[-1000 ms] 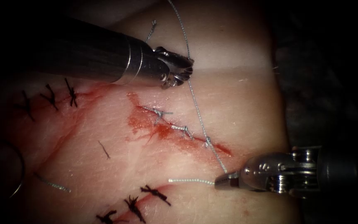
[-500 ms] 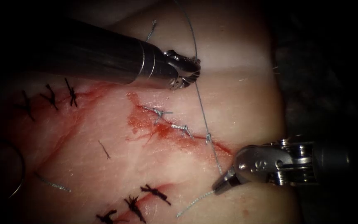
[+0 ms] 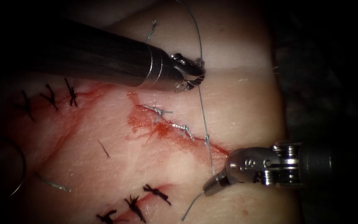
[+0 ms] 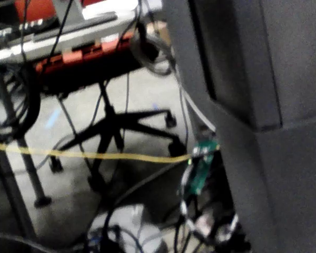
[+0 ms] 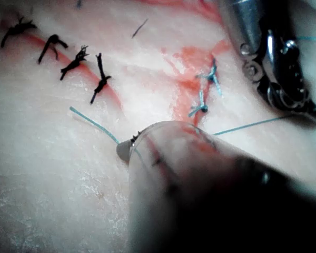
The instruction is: Wound Closure
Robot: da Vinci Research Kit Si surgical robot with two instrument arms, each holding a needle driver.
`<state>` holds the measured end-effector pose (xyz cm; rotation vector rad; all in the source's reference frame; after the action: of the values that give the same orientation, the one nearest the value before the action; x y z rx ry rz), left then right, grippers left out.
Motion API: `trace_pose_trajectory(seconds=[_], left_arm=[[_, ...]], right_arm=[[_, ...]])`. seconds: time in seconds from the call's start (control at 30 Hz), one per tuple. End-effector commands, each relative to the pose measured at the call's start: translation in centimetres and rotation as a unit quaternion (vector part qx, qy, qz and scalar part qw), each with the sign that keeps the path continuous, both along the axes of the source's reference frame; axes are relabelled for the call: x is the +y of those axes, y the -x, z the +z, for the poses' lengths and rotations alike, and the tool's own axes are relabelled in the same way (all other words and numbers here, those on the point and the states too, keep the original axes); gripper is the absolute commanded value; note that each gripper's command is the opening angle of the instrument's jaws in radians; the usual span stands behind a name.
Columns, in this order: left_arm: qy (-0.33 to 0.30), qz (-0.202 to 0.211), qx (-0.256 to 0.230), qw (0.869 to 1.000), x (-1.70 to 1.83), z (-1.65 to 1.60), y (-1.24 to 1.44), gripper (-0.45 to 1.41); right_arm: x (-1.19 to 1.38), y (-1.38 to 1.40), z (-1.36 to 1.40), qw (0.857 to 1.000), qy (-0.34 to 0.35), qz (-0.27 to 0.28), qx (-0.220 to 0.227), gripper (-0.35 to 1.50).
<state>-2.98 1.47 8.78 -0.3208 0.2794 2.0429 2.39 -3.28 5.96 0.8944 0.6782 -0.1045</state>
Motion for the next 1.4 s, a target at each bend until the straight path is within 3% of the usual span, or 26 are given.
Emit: trace_pose_trajectory(seconds=[0.03,0.07,0.1,0.17,0.2,0.23,0.3,0.33,0.4,0.47,0.57,0.7,0.73,0.77,0.83,0.93,1.07,1.2,1.4], left_arm=[[0.0,0.0,0.001,1.0,-0.01,0.05,0.05,-0.45],[-0.004,0.003,-0.009,1.0,-0.04,0.01,0.06,-0.45],[-0.004,0.003,-0.009,1.0,-0.04,0.01,0.06,-0.45],[-0.029,0.0,-0.031,0.999,-0.1,-0.13,0.1,-0.45],[-0.029,0.0,-0.031,0.999,-0.1,-0.13,0.1,-0.45],[-0.044,-0.013,-0.051,0.998,-0.13,-0.25,0.14,-0.45],[-0.074,-0.035,-0.084,0.993,-0.18,-0.5,0.21,-0.45],[-0.082,-0.041,-0.095,0.991,-0.19,-0.61,0.24,-0.45],[-0.094,-0.047,-0.111,0.988,-0.19,-0.76,0.27,-0.45],[-0.113,-0.065,-0.136,0.982,-0.18,-0.95,0.31,-0.45],[-0.139,-0.086,-0.166,0.973,-0.15,-1.18,0.34,-0.45],[-0.151,-0.101,-0.207,0.961,-0.12,-1.41,0.39,-0.45],[-0.159,-0.107,-0.216,0.958,-0.12,-1.43,0.39,-0.45],[-0.17,-0.122,-0.231,0.95,-0.12,-1.46,0.4,-0.45],[-0.187,-0.14,-0.271,0.934,-0.09,-1.51,0.4,-0.45],[-0.204,-0.172,-0.317,0.91,-0.01,-1.59,0.38,-0.45],[-0.249,-0.2,-0.396,0.861,0.1,-1.68,0.38,-0.45],[-0.258,-0.202,-0.41,0.851,0.12,-1.7,0.4,-0.45],[-0.265,-0.199,-0.409,0.85,0.1,-1.72,0.42,-0.45]], right_arm=[[-0.03,-0.09,0.0,1.0,-0.004,0.001,-0.003,-0.35],[0.03,-0.08,-0.04,0.999,0.005,0.041,-0.005,-0.35],[0.03,-0.08,-0.04,0.999,0.005,0.041,-0.005,-0.35],[0.21,-0.05,-0.17,0.992,0.033,0.122,0.001,-0.35],[0.21,-0.05,-0.17,0.992,0.033,0.122,0.001,-0.35],[0.39,-0.03,-0.34,0.982,0.045,0.184,-0.001,0.37],[0.68,0.01,-0.65,0.964,0.046,0.26,-0.019,0.91],[0.77,0.03,-0.74,0.96,0.041,0.274,-0.026,1.01],[0.94,0.08,-0.92,0.952,0.03,0.303,-0.042,0.98],[1.11,0.18,-1.04,0.932,-0.006,0.355,-0.081,0.86],[1.27,0.31,-1.04,0.911,-0.01,0.4,-0.104,0.84],[1.3,0.37,-0.63,0.869,-0.01,0.473,-0.146,0.89],[1.28,0.38,-0.53,0.857,-0.021,0.491,-0.156,0.98],[1.22,0.39,-0.3,0.837,-0.031,0.519,-0.17,1.19],[1.15,0.41,-0.06,0.826,-0.036,0.534,-0.177,1.13],[1.1,0.39,0.11,0.831,-0.066,0.527,-0.163,1.09],[1.09,0.23,0.24,0.825,-0.095,0.546,-0.112,1.14],[1.1,0.13,0.24,0.821,-0.109,0.554,-0.088,0.94],[1.14,0.06,0.34,0.816,-0.11,0.56,-0.091,1.06]])
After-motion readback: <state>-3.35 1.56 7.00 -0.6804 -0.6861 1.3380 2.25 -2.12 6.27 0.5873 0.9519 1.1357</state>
